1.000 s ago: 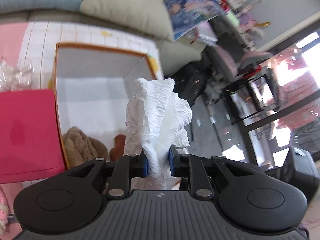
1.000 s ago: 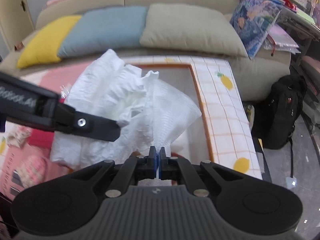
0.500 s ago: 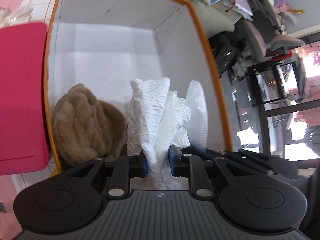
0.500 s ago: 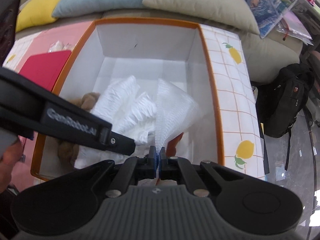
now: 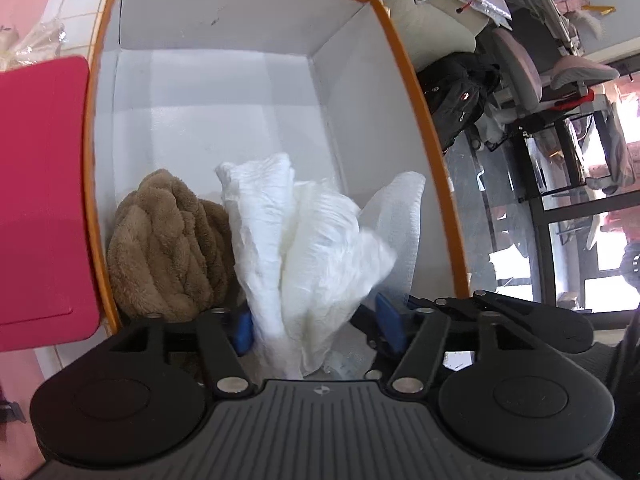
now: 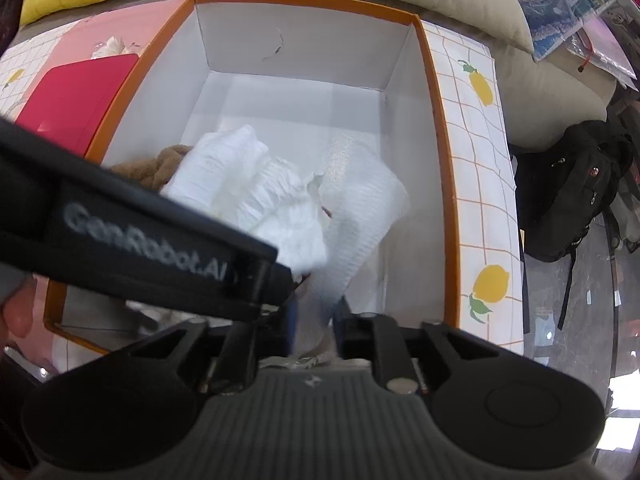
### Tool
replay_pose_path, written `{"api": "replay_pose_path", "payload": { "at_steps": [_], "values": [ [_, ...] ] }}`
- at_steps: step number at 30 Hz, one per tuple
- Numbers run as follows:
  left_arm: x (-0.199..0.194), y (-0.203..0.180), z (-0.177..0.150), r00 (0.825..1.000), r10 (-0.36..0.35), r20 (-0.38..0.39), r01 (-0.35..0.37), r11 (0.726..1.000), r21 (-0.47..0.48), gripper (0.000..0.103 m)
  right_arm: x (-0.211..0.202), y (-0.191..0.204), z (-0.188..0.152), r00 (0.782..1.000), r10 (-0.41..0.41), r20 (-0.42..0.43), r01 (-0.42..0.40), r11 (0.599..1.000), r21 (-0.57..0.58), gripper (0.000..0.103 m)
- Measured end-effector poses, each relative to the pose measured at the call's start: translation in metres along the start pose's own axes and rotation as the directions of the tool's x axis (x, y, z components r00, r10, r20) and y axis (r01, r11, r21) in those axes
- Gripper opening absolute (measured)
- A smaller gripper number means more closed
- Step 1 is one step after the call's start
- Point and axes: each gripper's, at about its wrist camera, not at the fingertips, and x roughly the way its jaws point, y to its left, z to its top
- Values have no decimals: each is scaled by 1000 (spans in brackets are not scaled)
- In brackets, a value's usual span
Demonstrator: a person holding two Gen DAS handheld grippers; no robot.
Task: Organize soft objects
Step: 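Carry the white cloth and clear bag into the white box and release, then withdraw both open tools from the white box back toward the pile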
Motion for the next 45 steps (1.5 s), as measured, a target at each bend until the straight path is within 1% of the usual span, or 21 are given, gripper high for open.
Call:
{"api": "replay_pose_path", "payload": {
  "at_steps": [2,4,6,8,11,15,19,21,23,24,25,27,29,31,33,35,37,40,42,43,45],
  "values": [
    [-6,-4,3,1000,-14,4,14,1000,-2,89,-5,-1,1,1000,7,5,-7,1000,-20,27],
    [-14,-6,8,1000,-23,9,23,1000,-2,92,-11,-3,1,1000,13,5,-13,1000,-24,34],
    [-23,-5,10,1000,-31,-1,31,1000,4,96,-19,-5,2,999,34,5,-34,999,-17,36],
    [-28,-2,13,1000,-20,-22,20,1000,-5,97,-27,-8,3,998,55,9,-55,998,-13,39],
    [-38,4,20,998,-55,-13,54,997,-57,97,-39,-9,5,998,59,23,-59,998,-11,41],
    [-58,6,26,997,-71,37,74,995,-74,97,-55,-5,6,997,60,54,-62,998,18,43],
    [-79,7,23,992,-105,74,109,993,-49,97,-76,4,2,991,55,119,-61,997,46,45],
    [-88,6,19,989,-111,95,114,993,-25,97,-84,8,2,987,62,149,-73,995,71,46],
    [-97,4,14,986,-108,125,107,994,10,97,-92,15,0,980,76,186,-95,991,92,46],
    [-103,6,12,984,-105,144,102,994,28,97,-96,19,-2,974,83,210,-107,989,101,48],
    [-108,7,8,980,-103,168,97,994,43,97,-99,23,-3,968,89,234,-118,987,112,51],
    [-116,7,0,973,-93,209,80,994,71,97,-102,30,-3,954,89,286,-131,982,132,52],
    [-126,11,-11,962,-95,255,71,992,100,96,-105,42,-6,940,76,333,-131,980,148,54],
    [-137,16,-22,942,-108,317,67,988,136,94,-105,54,-7,926,72,370,-140,977,161,56],
    [-149,23,-32,925,-97,367,41,987,156,92,-105,65,-9,918,72,391,-157,970,188,58],
    [-160,31,-42,910,-79,406,9,985,171,88,-103,77,-10,912,79,403,-175,963,207,59],
    [-170,38,-52,897,-50,440,-43,979,198,85,-102,90,-12,906,93,412,-196,957,215,58],
    [-182,49,-69,870,20,493,-151,962,228,82,-102,113,-16,894,116,432,-224,952,208,58],
    [-189,58,-80,844,77,531,-222,951,214,80,-99,129,-17,896,126,426,-227,954,195,58],
    [-192,63,-86,832,96,547,-244,948,204,80,-97,136,-16,896,137,422,-234,954,186,58],
    [-197,77,-96,819,122,561,-263,948,178,78,-93,149,-16,900,161,405,-247,954,169,59]
  ]
}}
